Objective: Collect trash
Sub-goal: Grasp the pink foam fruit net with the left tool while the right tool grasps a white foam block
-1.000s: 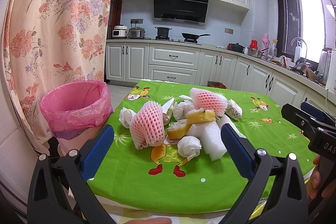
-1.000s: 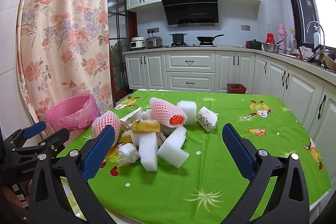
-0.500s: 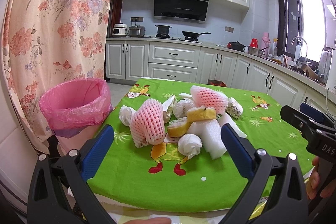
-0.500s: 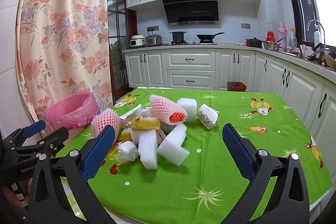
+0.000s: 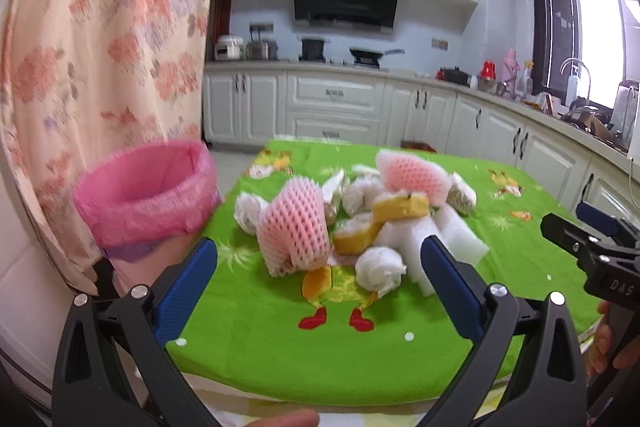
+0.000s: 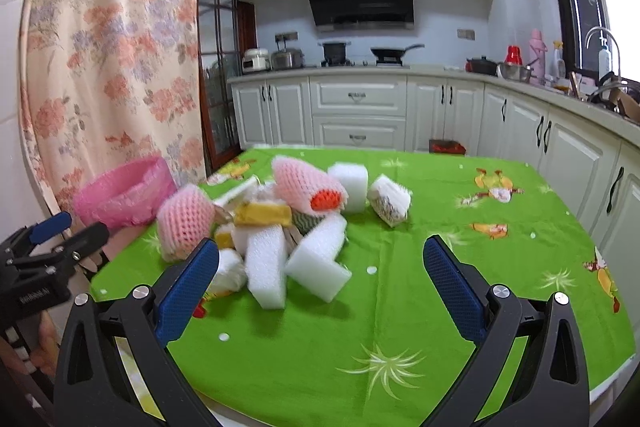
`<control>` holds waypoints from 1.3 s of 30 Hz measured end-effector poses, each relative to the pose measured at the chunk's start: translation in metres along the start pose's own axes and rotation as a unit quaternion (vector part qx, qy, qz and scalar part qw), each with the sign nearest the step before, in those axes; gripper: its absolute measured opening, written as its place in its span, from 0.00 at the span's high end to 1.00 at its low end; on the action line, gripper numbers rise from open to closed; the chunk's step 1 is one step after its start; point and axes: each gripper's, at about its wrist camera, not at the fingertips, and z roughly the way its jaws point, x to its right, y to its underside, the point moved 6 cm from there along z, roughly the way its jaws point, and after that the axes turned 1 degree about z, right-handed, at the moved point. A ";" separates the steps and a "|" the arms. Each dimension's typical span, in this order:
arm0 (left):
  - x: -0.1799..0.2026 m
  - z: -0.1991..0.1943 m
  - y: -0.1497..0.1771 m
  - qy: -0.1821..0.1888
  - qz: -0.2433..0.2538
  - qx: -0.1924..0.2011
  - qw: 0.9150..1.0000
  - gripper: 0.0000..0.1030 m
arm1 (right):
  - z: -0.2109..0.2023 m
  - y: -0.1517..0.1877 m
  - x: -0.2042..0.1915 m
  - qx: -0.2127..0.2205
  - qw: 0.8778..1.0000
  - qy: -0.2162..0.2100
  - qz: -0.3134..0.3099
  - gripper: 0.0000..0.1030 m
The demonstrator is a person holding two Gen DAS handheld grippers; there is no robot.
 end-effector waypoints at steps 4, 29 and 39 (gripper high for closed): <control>-0.014 0.025 0.010 -0.017 -0.003 -0.035 0.999 0.05 | 0.026 0.011 0.004 -0.029 1.000 0.007 0.001 0.07; -0.022 0.146 0.000 -0.029 0.002 -0.088 0.996 0.05 | 0.143 0.034 0.006 -0.127 0.991 -0.035 0.007 0.42; -0.023 0.159 0.010 -0.015 0.006 -0.094 0.995 0.50 | 0.133 0.039 0.002 -0.114 0.992 -0.051 -0.001 0.51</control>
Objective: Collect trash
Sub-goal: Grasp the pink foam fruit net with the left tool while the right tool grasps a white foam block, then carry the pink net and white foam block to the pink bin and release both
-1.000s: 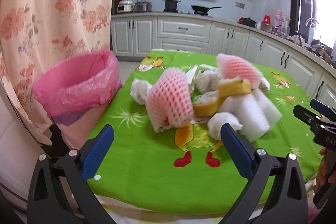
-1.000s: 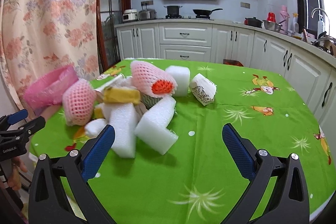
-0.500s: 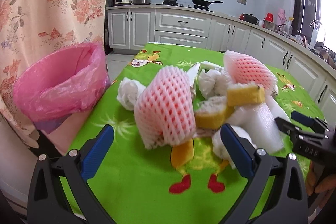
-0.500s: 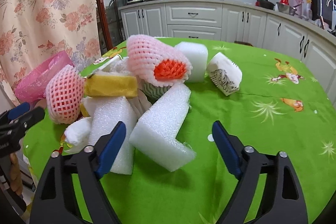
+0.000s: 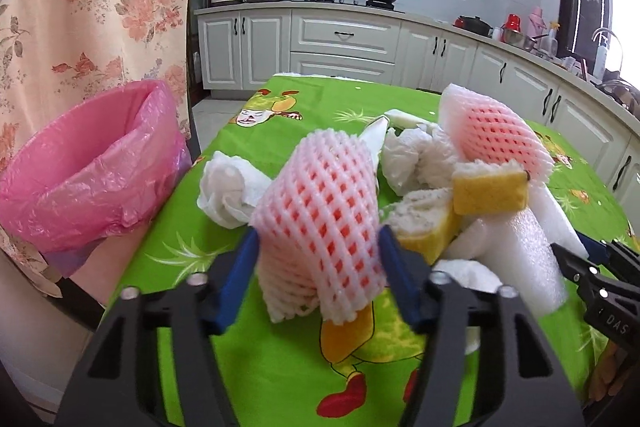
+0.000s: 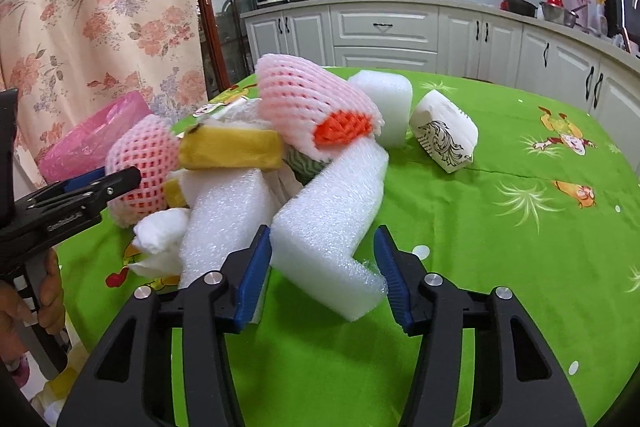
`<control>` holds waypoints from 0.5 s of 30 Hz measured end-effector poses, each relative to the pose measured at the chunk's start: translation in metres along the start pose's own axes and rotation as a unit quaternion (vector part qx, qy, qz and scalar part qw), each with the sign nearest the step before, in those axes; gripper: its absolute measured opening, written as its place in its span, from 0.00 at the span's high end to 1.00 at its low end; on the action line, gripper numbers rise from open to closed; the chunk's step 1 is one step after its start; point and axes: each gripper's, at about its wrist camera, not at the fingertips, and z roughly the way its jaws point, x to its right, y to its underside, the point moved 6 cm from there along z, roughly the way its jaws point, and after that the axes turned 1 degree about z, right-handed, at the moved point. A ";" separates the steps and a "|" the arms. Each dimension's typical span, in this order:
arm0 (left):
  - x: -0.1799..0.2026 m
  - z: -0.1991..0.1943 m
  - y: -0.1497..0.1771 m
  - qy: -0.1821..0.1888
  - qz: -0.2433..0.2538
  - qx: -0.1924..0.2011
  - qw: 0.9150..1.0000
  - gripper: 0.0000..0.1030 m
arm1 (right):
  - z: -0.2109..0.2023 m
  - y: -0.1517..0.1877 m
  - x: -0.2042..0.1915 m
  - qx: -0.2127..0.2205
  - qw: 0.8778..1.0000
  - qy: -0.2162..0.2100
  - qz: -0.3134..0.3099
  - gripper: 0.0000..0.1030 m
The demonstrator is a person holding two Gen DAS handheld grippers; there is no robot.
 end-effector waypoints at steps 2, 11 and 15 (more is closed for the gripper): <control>-0.001 -0.002 0.001 0.001 0.000 0.004 1.000 0.57 | -0.004 0.000 -0.001 0.004 1.000 -0.003 0.001 0.52; -0.003 -0.043 0.004 0.009 -0.014 0.043 0.999 0.76 | -0.037 -0.010 -0.004 0.044 0.999 0.000 0.002 0.52; -0.006 -0.065 0.003 -0.006 -0.010 0.056 0.998 0.76 | -0.054 -0.015 -0.013 0.063 0.998 -0.006 -0.008 0.52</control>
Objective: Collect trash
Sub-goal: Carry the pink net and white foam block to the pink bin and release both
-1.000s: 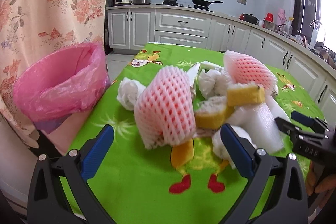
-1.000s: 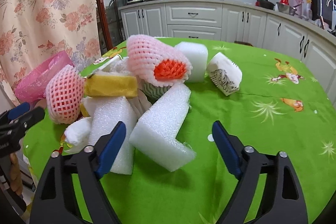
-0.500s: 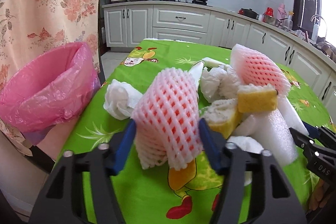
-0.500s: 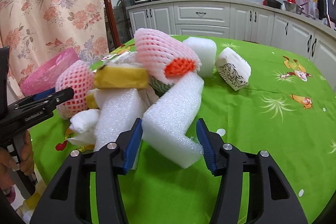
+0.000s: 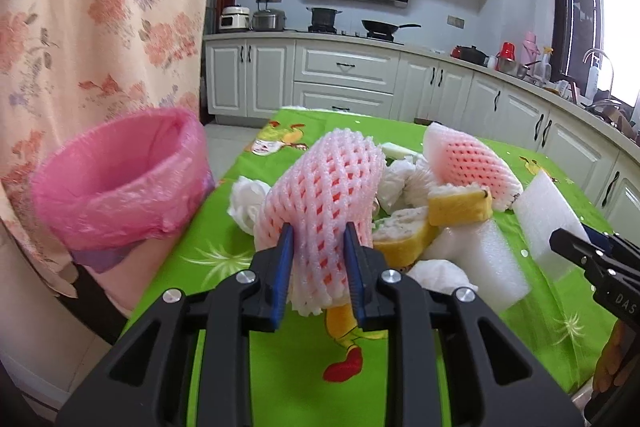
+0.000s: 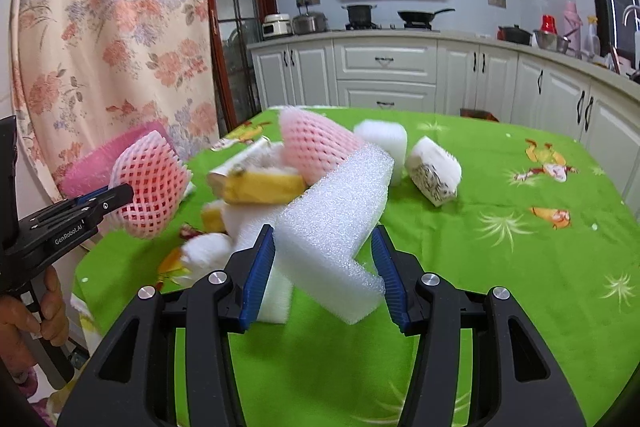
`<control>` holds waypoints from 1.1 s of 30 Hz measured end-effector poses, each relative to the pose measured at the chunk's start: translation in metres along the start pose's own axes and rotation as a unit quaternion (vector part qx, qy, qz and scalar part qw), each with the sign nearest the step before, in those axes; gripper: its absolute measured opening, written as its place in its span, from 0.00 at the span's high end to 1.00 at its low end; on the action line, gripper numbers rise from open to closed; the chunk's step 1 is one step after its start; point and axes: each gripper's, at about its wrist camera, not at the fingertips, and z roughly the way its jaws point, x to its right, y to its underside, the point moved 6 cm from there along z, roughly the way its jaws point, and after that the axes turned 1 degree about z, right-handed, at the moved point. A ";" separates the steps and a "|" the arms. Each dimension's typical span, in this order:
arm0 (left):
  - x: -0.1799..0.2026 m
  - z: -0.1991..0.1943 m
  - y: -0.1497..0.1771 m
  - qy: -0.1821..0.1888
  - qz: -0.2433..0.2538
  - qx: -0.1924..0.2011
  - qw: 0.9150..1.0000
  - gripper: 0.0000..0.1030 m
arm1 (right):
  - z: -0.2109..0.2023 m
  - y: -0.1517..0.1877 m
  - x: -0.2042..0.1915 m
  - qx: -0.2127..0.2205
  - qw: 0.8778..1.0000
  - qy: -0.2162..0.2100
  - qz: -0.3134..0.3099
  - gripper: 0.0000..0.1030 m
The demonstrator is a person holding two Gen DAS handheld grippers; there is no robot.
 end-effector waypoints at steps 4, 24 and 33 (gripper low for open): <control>-0.008 -0.021 -0.007 -0.014 -0.002 0.012 1.000 0.76 | -0.014 -0.009 -0.016 0.017 1.000 -0.011 -0.018 0.52; -0.120 -0.076 -0.057 -0.106 -0.056 0.065 0.991 0.76 | 0.013 -0.064 -0.161 0.035 0.978 -0.169 -0.118 0.52; -0.191 -0.065 -0.073 -0.152 -0.079 0.063 0.983 0.76 | 0.054 -0.091 -0.227 0.025 0.966 -0.221 -0.131 0.52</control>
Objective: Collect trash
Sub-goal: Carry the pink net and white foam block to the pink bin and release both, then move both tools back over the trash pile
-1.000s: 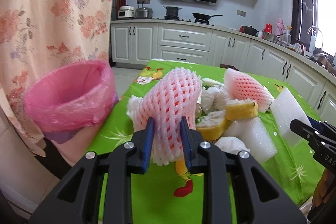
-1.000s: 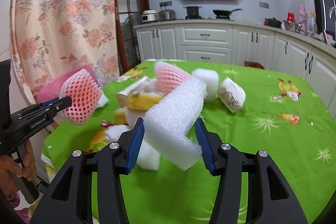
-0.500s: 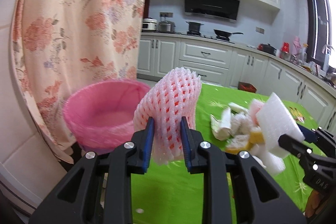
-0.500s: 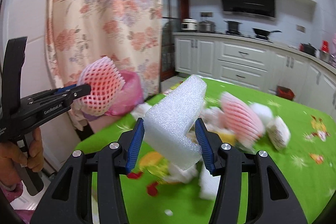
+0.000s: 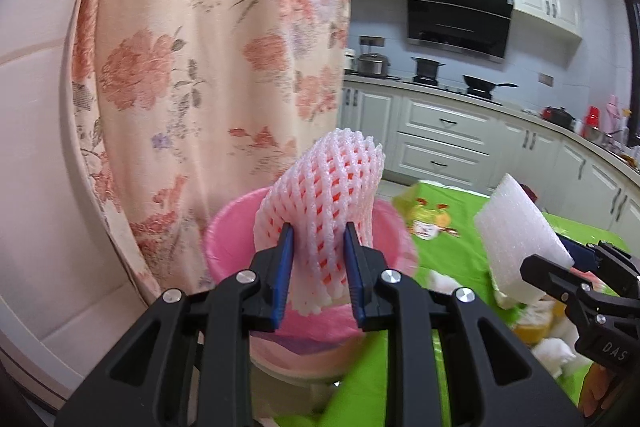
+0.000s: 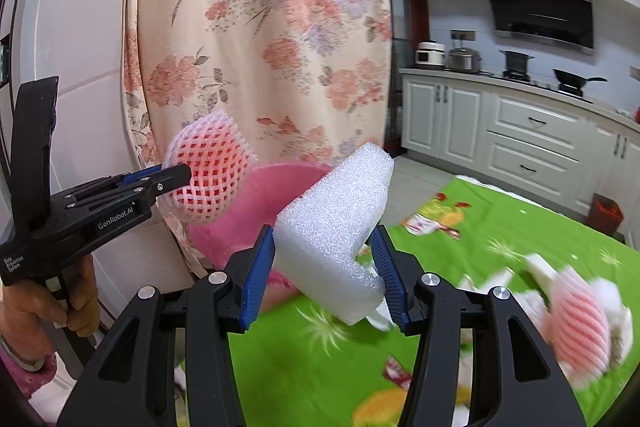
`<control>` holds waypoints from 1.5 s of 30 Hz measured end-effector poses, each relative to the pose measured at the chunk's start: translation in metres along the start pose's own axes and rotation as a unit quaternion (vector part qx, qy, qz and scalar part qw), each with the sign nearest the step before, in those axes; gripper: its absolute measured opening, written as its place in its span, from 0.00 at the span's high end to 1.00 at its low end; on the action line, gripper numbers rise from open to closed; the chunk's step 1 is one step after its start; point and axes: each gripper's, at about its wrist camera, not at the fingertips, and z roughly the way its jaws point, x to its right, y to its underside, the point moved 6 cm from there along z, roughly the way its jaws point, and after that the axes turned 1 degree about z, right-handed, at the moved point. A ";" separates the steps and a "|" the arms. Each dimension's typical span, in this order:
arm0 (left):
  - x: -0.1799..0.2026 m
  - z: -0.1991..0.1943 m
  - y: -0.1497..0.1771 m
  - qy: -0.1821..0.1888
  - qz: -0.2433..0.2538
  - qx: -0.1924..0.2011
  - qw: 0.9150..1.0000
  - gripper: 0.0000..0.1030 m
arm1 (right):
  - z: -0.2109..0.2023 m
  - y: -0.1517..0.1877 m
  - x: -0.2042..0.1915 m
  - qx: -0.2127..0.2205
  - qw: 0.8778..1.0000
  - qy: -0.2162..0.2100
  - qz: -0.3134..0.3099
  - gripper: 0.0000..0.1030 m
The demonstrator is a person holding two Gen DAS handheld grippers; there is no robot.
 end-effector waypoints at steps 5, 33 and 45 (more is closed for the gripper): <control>-0.025 0.027 0.001 -0.009 -0.020 -0.014 1.000 0.76 | 0.036 -0.013 -0.011 -0.015 1.000 -0.020 0.003 0.52; -0.072 0.117 -0.007 -0.014 -0.066 -0.060 0.996 0.55 | 0.143 -0.029 -0.025 -0.064 0.997 -0.047 -0.005 0.28; -0.046 0.056 -0.006 -0.077 0.012 -0.005 0.997 0.13 | 0.089 -0.016 -0.015 -0.043 0.999 -0.010 -0.018 0.28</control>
